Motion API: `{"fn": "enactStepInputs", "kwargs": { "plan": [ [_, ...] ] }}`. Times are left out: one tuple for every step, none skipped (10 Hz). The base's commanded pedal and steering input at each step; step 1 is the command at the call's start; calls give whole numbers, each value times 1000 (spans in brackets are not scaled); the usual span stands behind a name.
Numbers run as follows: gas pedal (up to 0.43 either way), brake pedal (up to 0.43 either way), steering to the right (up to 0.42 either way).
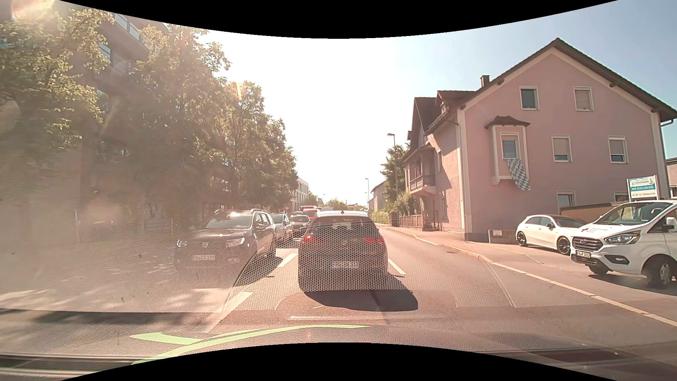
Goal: Follow the waypoints while adhering to traffic rules and regulations
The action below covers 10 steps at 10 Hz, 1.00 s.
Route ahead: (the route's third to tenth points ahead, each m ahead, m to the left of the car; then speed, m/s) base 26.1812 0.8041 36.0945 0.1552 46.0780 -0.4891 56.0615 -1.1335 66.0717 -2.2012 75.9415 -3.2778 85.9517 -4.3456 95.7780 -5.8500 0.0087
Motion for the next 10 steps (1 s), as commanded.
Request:
{"fn": "enactStepInputs", "kwargs": {
  "plan": [
    [0,201,2],
    [0,195,2],
    [0,201,2],
    [0,195,2],
    [0,195,2],
    [0,201,2],
    [0,195,2],
    [0,201,2],
    [0,201,2],
    [0,201,2]
  ]
}}
